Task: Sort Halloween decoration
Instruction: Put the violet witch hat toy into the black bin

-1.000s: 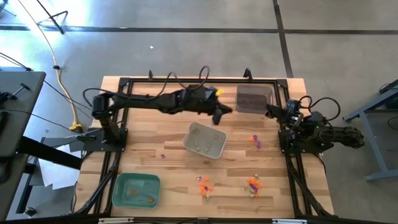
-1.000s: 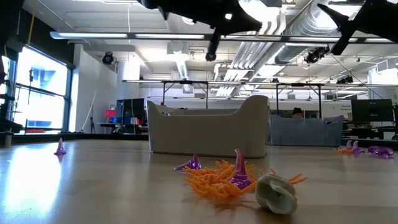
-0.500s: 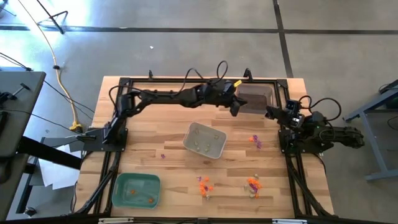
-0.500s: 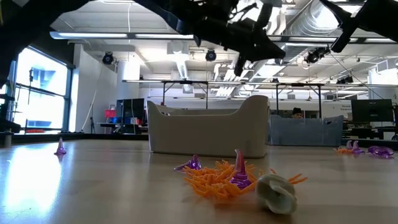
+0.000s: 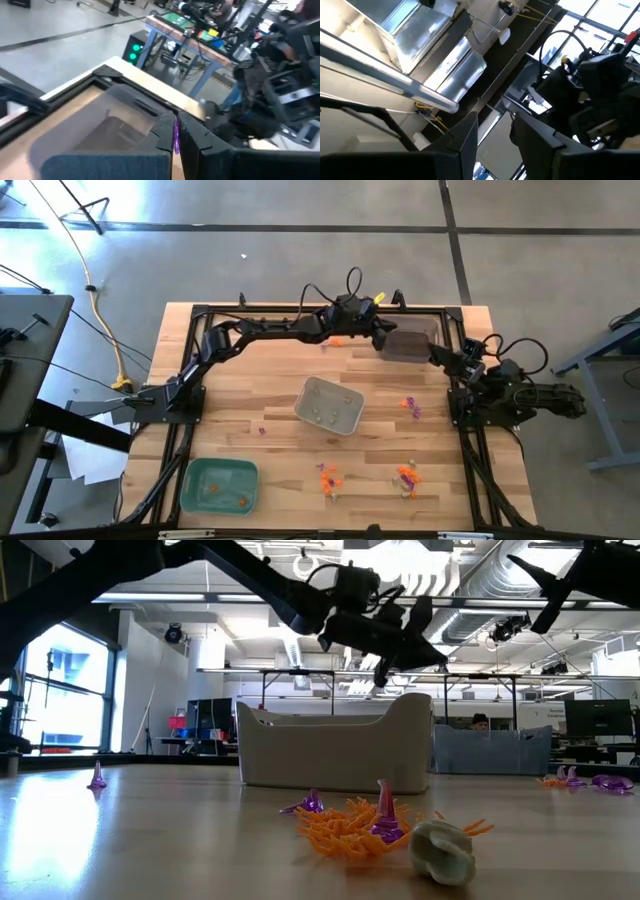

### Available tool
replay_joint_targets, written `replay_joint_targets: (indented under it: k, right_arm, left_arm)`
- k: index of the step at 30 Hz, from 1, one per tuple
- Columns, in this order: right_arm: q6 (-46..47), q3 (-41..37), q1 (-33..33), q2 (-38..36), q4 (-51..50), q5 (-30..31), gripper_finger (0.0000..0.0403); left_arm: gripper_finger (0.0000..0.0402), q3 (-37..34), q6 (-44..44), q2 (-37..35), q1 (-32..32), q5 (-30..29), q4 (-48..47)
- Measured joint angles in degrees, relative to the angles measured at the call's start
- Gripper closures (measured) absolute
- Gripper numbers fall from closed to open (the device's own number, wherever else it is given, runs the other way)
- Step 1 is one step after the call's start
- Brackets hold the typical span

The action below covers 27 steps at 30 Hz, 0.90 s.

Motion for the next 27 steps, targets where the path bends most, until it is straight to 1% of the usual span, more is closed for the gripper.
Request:
replay_joint_targets:
  k: [5,12,15,21,27]
  right_arm:
    - [-0.1,0.0,0.0,0.0,-1.1,1.8,0.0277]
    - [-0.2,0.0,0.0,0.0,-2.8,4.3,0.0277]
    - [-0.2,0.0,0.0,0.0,-3.4,5.3,0.0277]
    - [-0.1,0.0,0.0,0.0,-3.6,5.6,0.0277]
    - [-0.1,0.0,0.0,0.0,-3.9,5.7,0.0277]
  left_arm:
    - [0.0401,0.0,1.2,2.0,1.0,0.3,1.0]
    - [0.0401,0.0,2.0,5.0,1.0,2.9,1.3]
    - [0.0401,0.0,2.0,6.1,0.6,3.0,1.6]
    - [0.0401,0.0,2.3,7.3,0.2,3.0,1.1]
    - [0.0401,0.0,6.4,7.3,0.2,2.7,0.9]
